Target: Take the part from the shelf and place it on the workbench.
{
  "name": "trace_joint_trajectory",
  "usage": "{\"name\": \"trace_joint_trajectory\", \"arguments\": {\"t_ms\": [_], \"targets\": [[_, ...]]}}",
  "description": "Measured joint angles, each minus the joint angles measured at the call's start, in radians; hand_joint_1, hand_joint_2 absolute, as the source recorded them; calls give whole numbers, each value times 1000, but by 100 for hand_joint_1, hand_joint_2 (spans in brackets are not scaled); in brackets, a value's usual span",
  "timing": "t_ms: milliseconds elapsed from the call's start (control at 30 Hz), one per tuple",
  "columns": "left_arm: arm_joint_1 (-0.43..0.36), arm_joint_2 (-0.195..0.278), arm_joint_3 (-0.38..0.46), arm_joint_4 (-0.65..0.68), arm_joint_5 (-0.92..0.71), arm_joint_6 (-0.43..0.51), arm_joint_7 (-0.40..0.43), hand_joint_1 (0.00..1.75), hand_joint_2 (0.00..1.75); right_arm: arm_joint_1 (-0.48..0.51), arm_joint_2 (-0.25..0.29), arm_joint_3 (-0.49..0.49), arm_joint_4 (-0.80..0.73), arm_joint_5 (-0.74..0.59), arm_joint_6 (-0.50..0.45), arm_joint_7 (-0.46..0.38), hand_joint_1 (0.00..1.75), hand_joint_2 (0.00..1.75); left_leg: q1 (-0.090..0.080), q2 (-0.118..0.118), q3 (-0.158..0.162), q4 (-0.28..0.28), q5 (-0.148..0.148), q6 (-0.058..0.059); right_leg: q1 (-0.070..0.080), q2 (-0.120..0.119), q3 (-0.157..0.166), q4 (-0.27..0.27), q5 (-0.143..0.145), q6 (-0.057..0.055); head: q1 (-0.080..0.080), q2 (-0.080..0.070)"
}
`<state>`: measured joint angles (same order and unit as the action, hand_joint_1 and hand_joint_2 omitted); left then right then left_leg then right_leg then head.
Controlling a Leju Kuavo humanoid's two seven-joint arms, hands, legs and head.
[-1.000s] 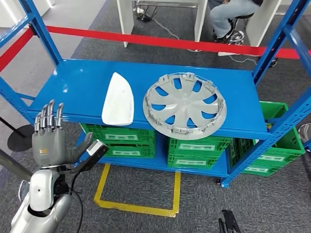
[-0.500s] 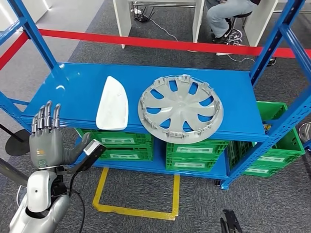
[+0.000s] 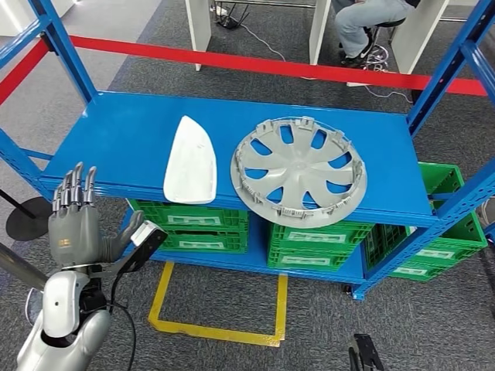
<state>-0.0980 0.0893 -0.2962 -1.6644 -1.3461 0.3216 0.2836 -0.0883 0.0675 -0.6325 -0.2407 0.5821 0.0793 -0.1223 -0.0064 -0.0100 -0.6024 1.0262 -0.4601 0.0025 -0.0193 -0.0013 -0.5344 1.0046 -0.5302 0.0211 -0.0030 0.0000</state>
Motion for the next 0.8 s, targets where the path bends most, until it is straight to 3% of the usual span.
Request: {"name": "trace_joint_trajectory", "arguments": {"t_ms": [800], "targets": [[0, -2, 10, 0, 7, -10, 6, 0, 0, 0, 0, 0, 0, -4, 1, -1, 0, 0, -2, 0, 0, 2, 2, 4, -1, 0, 0, -1, 2, 4, 0, 0]]}}
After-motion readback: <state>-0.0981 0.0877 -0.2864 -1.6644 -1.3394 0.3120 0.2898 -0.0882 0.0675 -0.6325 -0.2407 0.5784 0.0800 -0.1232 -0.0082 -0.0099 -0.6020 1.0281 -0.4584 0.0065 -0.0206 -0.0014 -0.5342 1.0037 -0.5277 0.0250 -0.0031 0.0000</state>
